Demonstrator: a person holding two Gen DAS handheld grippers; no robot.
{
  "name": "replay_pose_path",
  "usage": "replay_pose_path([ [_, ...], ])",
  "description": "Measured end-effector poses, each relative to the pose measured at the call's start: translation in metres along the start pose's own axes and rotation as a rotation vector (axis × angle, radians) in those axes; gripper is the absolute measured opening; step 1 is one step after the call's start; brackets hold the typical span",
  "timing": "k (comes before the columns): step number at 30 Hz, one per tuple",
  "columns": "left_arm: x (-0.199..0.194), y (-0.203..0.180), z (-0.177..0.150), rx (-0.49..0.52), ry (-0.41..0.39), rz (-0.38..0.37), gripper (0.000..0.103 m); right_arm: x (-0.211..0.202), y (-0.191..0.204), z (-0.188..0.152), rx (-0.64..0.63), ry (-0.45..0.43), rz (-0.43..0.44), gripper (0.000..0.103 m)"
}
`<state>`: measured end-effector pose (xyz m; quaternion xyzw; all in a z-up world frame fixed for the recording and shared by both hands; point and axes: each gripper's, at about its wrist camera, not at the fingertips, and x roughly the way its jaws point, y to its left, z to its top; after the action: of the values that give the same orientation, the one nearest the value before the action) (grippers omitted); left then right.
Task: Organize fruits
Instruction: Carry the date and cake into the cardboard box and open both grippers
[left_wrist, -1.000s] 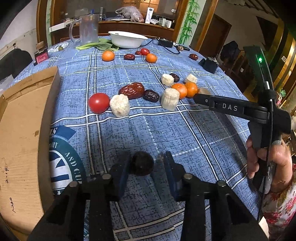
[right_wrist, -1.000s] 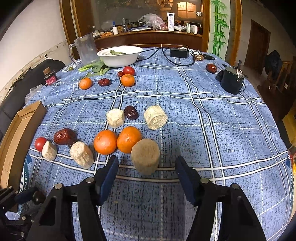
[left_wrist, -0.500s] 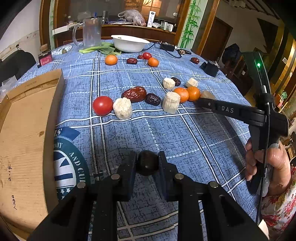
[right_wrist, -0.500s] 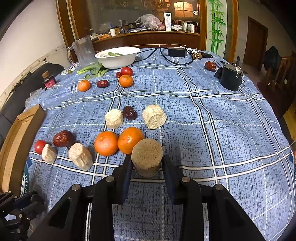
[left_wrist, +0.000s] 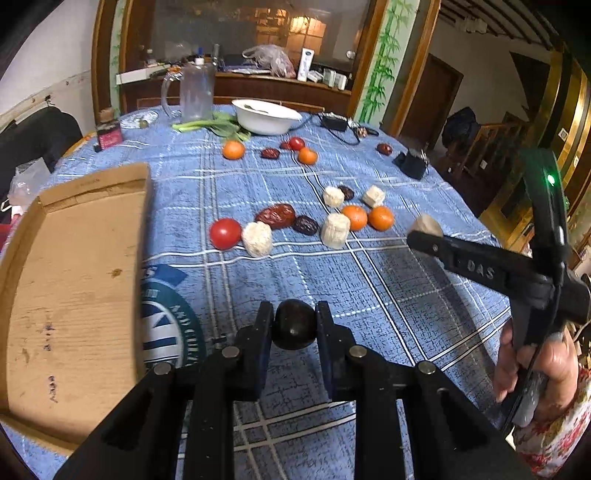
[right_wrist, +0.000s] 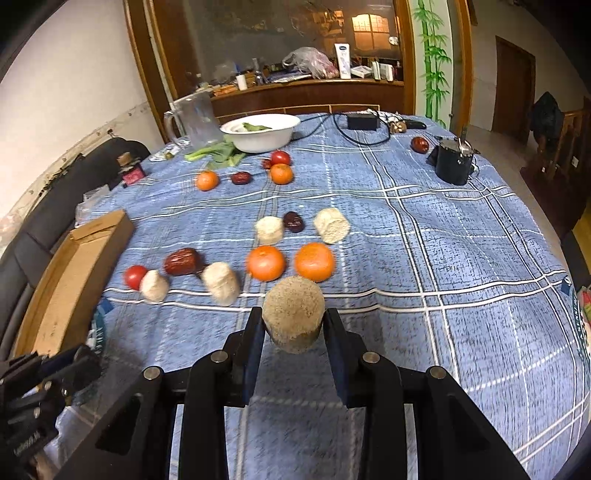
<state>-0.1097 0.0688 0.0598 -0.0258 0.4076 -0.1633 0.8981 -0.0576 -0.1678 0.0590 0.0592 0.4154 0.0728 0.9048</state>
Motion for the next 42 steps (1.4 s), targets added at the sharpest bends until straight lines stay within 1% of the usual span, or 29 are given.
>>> replay_pose_path([
  [4,-0.019,0.012,0.002,-0.023,-0.037,0.019,0.022,-0.015,0.017,-0.003,-0.025,-0.011,0.029,0.035],
  [9,-0.050,0.040,0.008,-0.063,-0.099,0.067,0.022,-0.031,0.057,-0.003,-0.084,-0.018,0.083,0.035],
  [14,-0.081,0.078,0.020,-0.094,-0.151,0.142,0.022,-0.042,0.103,0.003,-0.150,-0.025,0.156,0.035],
  [16,-0.093,0.093,0.027,-0.089,-0.174,0.177,0.022,-0.045,0.125,0.008,-0.179,-0.030,0.192,0.035],
  [17,-0.098,0.100,0.032,-0.079,-0.187,0.207,0.022,-0.045,0.137,0.011,-0.190,-0.029,0.216,0.035],
  [20,-0.109,0.121,0.045,-0.066,-0.208,0.267,0.022,-0.044,0.168,0.021,-0.217,-0.025,0.279,0.035],
  [22,-0.111,0.138,0.054,-0.075,-0.212,0.284,0.022,-0.039,0.192,0.029,-0.243,-0.024,0.309,0.035],
  [24,-0.108,0.158,0.064,-0.095,-0.206,0.299,0.022,-0.031,0.218,0.037,-0.276,-0.023,0.331,0.035],
  [27,-0.100,0.184,0.073,-0.132,-0.184,0.302,0.022,-0.015,0.245,0.046,-0.297,0.000,0.356,0.035],
  [31,-0.081,0.217,0.080,-0.183,-0.137,0.306,0.022,0.014,0.278,0.057,-0.308,0.044,0.365,0.036],
  [33,-0.067,0.233,0.084,-0.210,-0.107,0.302,0.022,0.033,0.292,0.063,-0.314,0.068,0.356,0.036],
  [37,-0.038,0.257,0.085,-0.269,-0.050,0.276,0.022,0.073,0.307,0.073,-0.296,0.125,0.331,0.036],
  [42,0.007,0.277,0.083,-0.321,0.040,0.255,0.022,0.122,0.305,0.073,-0.237,0.204,0.300,0.036],
])
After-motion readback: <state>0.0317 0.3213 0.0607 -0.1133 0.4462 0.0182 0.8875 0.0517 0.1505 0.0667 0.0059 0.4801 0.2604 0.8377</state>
